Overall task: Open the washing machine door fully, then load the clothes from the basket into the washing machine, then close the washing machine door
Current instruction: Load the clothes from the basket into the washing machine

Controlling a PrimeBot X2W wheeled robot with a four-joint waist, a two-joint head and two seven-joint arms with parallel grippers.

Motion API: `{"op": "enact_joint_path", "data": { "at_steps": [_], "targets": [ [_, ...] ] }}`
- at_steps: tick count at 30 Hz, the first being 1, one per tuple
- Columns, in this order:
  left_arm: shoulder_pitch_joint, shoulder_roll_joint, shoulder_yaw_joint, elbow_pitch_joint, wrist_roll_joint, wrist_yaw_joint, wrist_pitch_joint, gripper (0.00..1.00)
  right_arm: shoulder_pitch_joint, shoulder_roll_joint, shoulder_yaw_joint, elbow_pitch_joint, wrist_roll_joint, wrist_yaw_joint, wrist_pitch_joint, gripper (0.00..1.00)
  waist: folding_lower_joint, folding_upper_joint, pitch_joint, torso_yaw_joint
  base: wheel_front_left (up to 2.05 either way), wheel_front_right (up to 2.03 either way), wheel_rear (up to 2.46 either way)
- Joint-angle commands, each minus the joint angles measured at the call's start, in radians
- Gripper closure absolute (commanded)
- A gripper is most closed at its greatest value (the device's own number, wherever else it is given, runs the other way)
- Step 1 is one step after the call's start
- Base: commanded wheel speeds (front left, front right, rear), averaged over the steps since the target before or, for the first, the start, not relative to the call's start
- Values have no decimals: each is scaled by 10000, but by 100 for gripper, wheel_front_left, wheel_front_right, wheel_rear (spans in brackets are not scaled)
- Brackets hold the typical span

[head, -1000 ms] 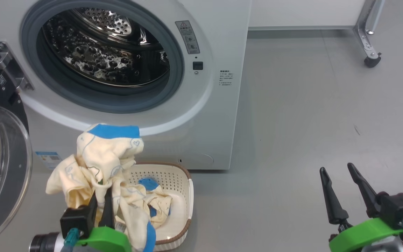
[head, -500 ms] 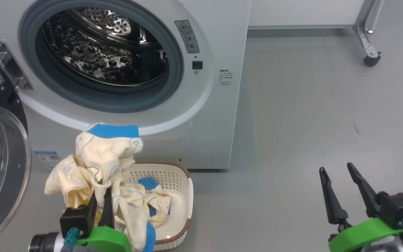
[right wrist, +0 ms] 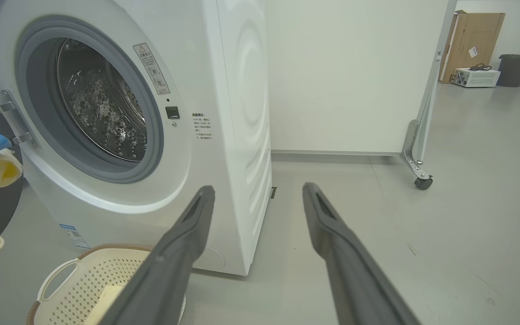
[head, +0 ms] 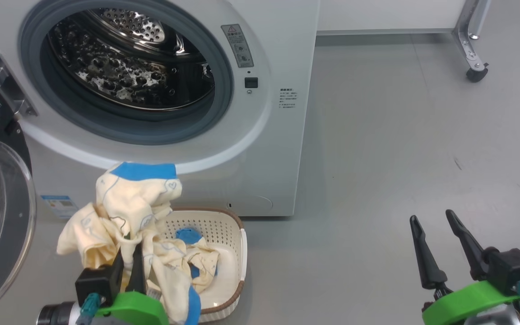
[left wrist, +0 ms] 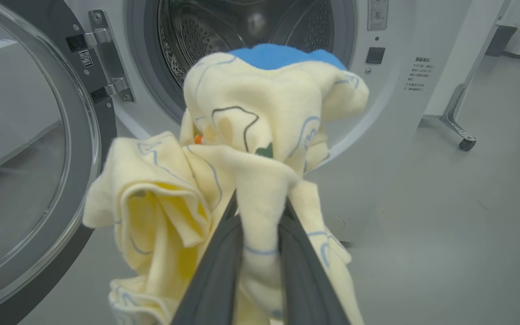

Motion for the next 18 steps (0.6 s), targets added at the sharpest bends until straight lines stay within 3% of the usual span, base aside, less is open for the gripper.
{"op": "enact_joint_path", "data": {
  "at_steps": [1,9,18],
  "targets": [
    [-557,184,407,-270,-48,74,-53,100,-314,-98,247,-386,36,37,25,0,0,0,26,-35,0,0,0],
    [-1163,95,553,482,-344,-53,-12,100,-509,-98,409,-365,80,37,49,0,0,0,395,-371,0,0,0],
    [-3266,-83,724,2095,-651,-516,59,100,-1031,-98,451,-331,227,37,-108,0,0,0,1405,-742,0,0,0]
  ]
}}
